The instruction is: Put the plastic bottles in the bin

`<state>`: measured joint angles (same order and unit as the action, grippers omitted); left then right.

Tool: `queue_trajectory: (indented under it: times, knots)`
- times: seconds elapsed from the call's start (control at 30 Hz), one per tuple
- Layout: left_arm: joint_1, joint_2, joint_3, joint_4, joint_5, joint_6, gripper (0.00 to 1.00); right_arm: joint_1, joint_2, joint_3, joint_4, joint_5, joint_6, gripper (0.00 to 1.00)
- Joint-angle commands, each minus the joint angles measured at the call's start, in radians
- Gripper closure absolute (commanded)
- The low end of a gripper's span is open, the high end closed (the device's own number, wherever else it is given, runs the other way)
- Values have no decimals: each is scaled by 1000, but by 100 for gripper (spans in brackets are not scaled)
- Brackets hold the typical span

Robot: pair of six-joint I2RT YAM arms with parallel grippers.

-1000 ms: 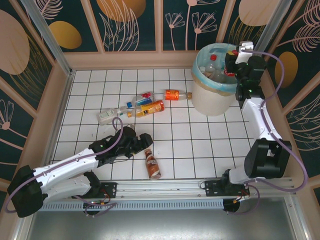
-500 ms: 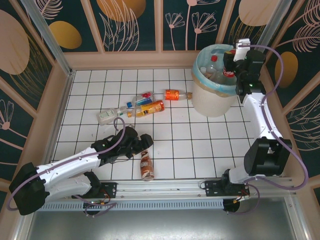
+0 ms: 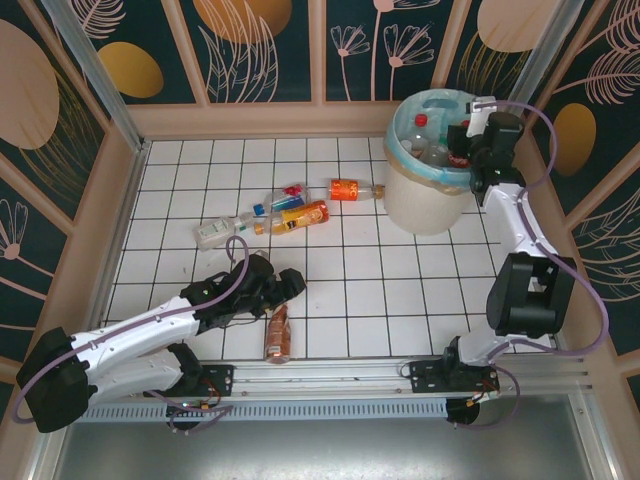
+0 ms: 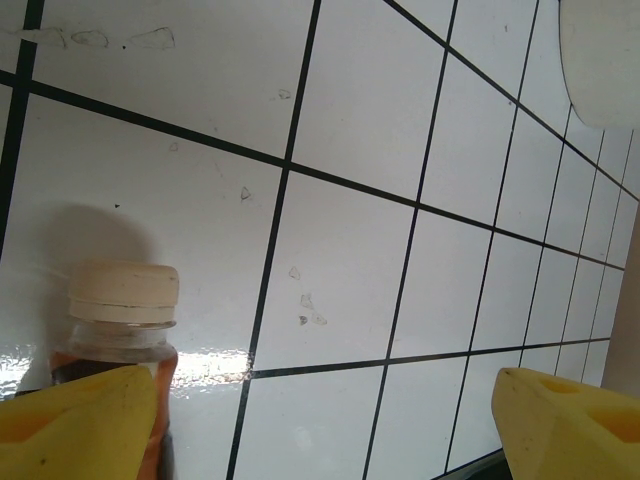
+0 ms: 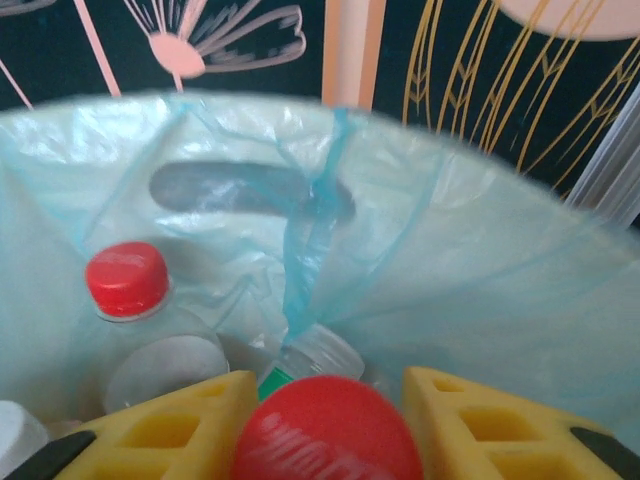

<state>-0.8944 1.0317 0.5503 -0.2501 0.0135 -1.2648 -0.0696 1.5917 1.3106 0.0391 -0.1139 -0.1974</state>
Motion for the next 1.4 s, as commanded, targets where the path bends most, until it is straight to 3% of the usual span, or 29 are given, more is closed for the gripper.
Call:
queue_trajectory:
  times: [0.0, 0.27, 0.47, 0.6, 0.67, 0.77, 0.97, 1.1, 1.37]
  knots:
    - [-5, -18, -9, 5, -13, 0, 13, 3, 24, 41, -117, -20, 19, 45]
    - [-4, -35, 18, -45, -44, 11, 13, 66, -108, 167, -145, 59, 26, 26]
    - [-4, -68, 70, -174, -109, 41, 12, 159, -239, 144, -133, 190, 52, 16]
    - [-4, -89, 89, -265, -120, 71, 12, 271, -329, 102, -191, 280, 78, 23]
    - [-4, -94, 94, -323, -117, 98, 12, 337, -381, 75, -227, 303, 170, 30]
    - [-3, -100, 106, -402, -134, 124, 11, 447, -433, 33, -283, 236, 277, 38]
    - [-4, -117, 101, -414, -139, 160, 11, 696, -457, -117, -348, 113, 415, 45]
    - [-4, -114, 66, -395, -116, 165, 11, 835, -418, -218, -370, 79, 524, 43]
    - [-4, -125, 13, -397, -109, 170, 10, 1012, -197, -323, -332, -18, 724, 43]
